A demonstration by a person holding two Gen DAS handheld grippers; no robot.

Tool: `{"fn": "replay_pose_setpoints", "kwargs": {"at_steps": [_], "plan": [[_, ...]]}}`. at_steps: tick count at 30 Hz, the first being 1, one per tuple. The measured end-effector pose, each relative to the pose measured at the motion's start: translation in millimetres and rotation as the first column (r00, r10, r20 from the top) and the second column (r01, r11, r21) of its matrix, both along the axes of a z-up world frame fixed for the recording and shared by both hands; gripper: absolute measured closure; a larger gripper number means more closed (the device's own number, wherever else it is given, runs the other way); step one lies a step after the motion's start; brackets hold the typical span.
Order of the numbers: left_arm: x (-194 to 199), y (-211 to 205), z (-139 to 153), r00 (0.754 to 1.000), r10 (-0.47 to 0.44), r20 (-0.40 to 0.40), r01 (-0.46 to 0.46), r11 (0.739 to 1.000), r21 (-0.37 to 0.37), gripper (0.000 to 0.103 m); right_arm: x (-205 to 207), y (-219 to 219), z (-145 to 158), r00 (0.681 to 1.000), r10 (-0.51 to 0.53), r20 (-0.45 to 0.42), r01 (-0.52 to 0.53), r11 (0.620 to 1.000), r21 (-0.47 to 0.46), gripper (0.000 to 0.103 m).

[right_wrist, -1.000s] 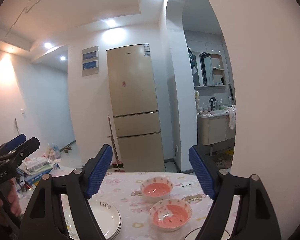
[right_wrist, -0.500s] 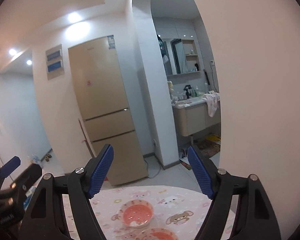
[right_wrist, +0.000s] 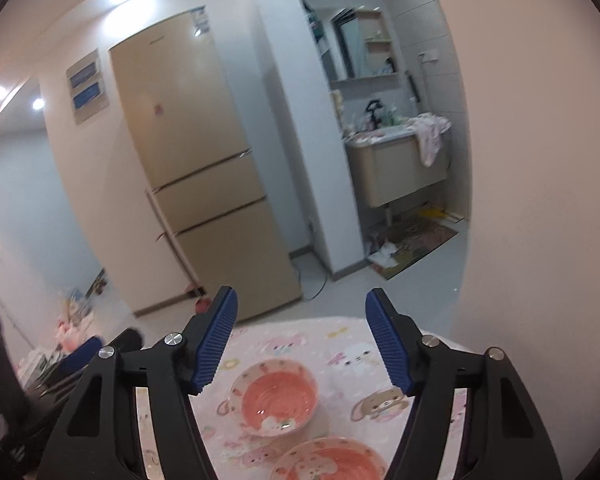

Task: Organize plates and bowls
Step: 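Lower the right gripper onto the pink strawberry bowl rim and close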

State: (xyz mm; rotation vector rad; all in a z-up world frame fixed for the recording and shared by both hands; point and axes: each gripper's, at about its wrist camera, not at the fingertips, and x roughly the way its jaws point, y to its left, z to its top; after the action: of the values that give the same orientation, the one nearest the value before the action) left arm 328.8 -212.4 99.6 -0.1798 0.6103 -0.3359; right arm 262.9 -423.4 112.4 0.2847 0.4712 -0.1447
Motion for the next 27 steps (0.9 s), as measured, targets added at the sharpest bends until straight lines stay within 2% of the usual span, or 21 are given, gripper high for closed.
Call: {"fn": "replay_pose_setpoints", "kwargs": {"at_steps": [4, 6, 8, 9, 11, 12, 13, 15, 17, 19, 20, 22, 25, 27], "plan": [[17, -5, -26, 0.997, 0.023, -0.079, -0.020, 0.999, 0.041, 0.039, 17, 7, -21, 0.993, -0.082, -0.081, 0.077, 0.995, -0.069, 0.037], [25, -11, -34, 0.993, 0.036, -0.109, -0.028, 0.997, 0.075, 0.039, 25, 8, -30, 0.991, -0.097, -0.097, 0.090, 0.993, -0.073, 0.037], [33, -21, -45, 0.986, 0.081, -0.144, -0.054, 0.981, 0.184, 0.039, 34, 4, -41, 0.990, -0.073, -0.121, 0.069, 0.997, -0.038, 0.037], [34, -24, -49, 0.987, 0.072, -0.145, -0.043, 0.980, 0.196, 0.039, 38, 3, -45, 0.988, -0.066, -0.137, 0.064, 0.998, -0.024, 0.037], [38, -26, -58, 0.985, 0.008, -0.170, 0.017, 0.989, 0.150, 0.039, 46, -1, -57, 0.980, -0.057, -0.192, 0.059, 0.998, 0.000, 0.037], [40, -25, -62, 0.981, -0.004, -0.193, 0.030, 0.990, 0.137, 0.039, 51, -2, -63, 0.973, -0.031, -0.228, 0.037, 0.999, 0.023, 0.041], [42, -26, -67, 0.978, -0.008, -0.210, 0.038, 0.990, 0.137, 0.039, 57, -2, -69, 0.966, 0.003, -0.259, 0.008, 0.999, 0.041, 0.052], [44, -28, -70, 0.977, -0.007, -0.213, 0.042, 0.986, 0.161, 0.039, 65, -5, -83, 0.951, 0.032, -0.309, -0.011, 0.998, 0.067, 0.056], [47, -31, -77, 0.971, -0.013, -0.240, 0.055, 0.984, 0.168, 0.039, 71, -9, -94, 0.937, 0.023, -0.347, -0.008, 0.999, 0.046, 0.060], [51, -30, -84, 0.959, -0.034, -0.281, 0.073, 0.989, 0.130, 0.039, 77, -11, -107, 0.921, 0.025, -0.388, -0.010, 0.999, 0.040, 0.065], [53, -29, -89, 0.952, -0.043, -0.304, 0.078, 0.992, 0.103, 0.039, 81, -12, -112, 0.914, 0.034, -0.405, -0.017, 0.999, 0.047, 0.066], [55, -31, -96, 0.943, -0.045, -0.331, 0.081, 0.992, 0.095, 0.039, 90, -13, -125, 0.897, 0.062, -0.438, -0.032, 0.997, 0.075, 0.066], [54, -43, -102, 0.939, -0.057, -0.340, 0.115, 0.982, 0.152, 0.039, 96, -11, -139, 0.869, 0.076, -0.490, -0.029, 0.994, 0.101, 0.069], [52, -47, -104, 0.940, -0.050, -0.336, 0.108, 0.982, 0.155, 0.039, 98, -7, -148, 0.844, 0.069, -0.532, -0.015, 0.994, 0.105, 0.068]]}}
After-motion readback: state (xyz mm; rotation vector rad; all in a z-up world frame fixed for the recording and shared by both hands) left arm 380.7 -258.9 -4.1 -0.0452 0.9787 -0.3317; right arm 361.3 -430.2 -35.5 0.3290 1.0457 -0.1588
